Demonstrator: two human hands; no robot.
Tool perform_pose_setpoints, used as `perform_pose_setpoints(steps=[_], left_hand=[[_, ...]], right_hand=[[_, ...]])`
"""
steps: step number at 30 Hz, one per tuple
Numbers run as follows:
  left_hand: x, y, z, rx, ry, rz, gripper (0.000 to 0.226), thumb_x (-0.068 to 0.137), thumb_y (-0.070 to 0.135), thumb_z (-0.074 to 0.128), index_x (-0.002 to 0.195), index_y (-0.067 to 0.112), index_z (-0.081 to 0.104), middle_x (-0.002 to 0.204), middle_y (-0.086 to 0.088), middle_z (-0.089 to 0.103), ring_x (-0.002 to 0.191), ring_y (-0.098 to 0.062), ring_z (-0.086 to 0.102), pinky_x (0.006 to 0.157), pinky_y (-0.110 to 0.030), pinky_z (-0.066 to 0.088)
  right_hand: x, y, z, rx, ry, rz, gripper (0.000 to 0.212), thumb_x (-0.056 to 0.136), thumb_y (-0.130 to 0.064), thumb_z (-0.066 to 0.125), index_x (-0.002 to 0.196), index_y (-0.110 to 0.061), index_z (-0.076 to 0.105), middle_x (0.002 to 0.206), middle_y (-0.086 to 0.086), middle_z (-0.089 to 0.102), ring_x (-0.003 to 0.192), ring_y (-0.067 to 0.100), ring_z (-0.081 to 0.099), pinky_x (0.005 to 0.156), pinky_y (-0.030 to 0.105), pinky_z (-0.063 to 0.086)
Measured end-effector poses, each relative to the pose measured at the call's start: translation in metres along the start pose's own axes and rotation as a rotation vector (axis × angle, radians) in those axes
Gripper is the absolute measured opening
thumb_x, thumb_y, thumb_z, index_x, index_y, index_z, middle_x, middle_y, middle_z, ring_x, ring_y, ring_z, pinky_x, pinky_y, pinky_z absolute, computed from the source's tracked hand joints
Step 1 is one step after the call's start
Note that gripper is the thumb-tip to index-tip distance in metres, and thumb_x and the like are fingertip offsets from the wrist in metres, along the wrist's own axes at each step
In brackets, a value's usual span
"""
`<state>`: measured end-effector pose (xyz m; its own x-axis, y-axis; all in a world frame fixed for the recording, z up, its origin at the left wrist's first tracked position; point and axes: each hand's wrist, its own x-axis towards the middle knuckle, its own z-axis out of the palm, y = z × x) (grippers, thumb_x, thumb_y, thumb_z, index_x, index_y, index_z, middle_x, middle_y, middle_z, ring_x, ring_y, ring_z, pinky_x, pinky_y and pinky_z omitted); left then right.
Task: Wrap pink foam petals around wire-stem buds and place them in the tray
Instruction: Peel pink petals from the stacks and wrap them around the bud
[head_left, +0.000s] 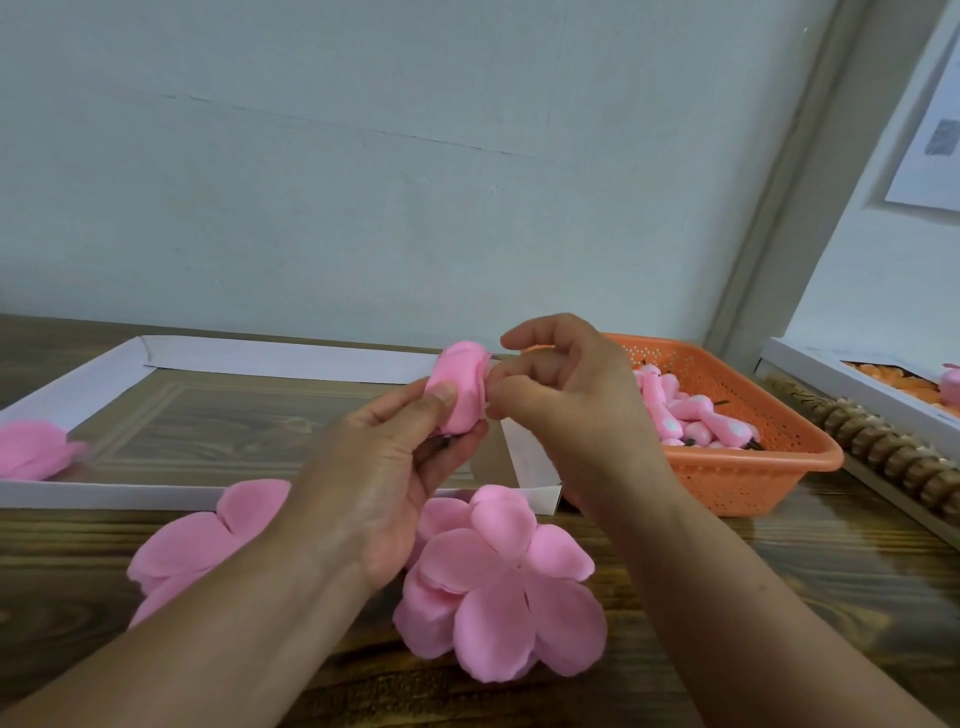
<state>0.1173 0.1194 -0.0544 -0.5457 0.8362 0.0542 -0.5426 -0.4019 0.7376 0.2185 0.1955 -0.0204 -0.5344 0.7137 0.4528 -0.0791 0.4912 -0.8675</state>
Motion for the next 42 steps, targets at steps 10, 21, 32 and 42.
perform_pose_setpoints(steps=[10,21,32,42], left_hand=[[-0.004,-0.004,-0.004,0.297,-0.046,0.205,0.044,0.064,0.029,0.07,0.106,0.018,0.072,0.097,0.002,0.075,0.091,-0.011,0.071,0.071,-0.016,0.054],[-0.012,-0.008,-0.007,0.695,-0.104,0.43,0.022,0.072,0.04,0.065,0.09,0.051,0.071,0.091,0.018,0.073,0.087,-0.003,0.069,0.073,-0.019,0.057],[-0.017,-0.007,-0.004,0.697,-0.203,0.467,0.038,0.083,0.012,0.066,0.089,0.05,0.071,0.088,0.02,0.073,0.084,0.001,0.069,0.06,-0.01,0.051],[-0.009,-0.002,-0.007,0.673,-0.199,0.235,0.026,0.073,0.024,0.075,0.094,0.04,0.071,0.089,0.01,0.075,0.081,-0.009,0.072,0.066,-0.029,0.059]], right_hand=[[-0.002,0.004,0.004,0.131,0.016,0.13,0.023,0.069,-0.005,0.078,0.086,-0.003,0.063,0.067,0.011,0.067,0.055,0.013,0.06,0.049,0.022,0.046],[0.002,-0.001,-0.004,-0.053,-0.044,0.071,0.025,0.073,-0.004,0.076,0.094,-0.007,0.063,0.051,-0.002,0.057,0.041,0.01,0.053,0.043,0.023,0.043],[0.005,-0.004,-0.022,-0.076,-0.204,0.057,0.021,0.073,-0.002,0.075,0.091,-0.01,0.067,0.053,0.006,0.059,0.044,0.017,0.052,0.044,0.027,0.044],[0.008,0.0,-0.026,-0.177,-0.231,-0.004,0.009,0.079,0.003,0.067,0.072,0.004,0.062,0.043,0.001,0.055,0.038,0.01,0.051,0.041,0.023,0.046]])
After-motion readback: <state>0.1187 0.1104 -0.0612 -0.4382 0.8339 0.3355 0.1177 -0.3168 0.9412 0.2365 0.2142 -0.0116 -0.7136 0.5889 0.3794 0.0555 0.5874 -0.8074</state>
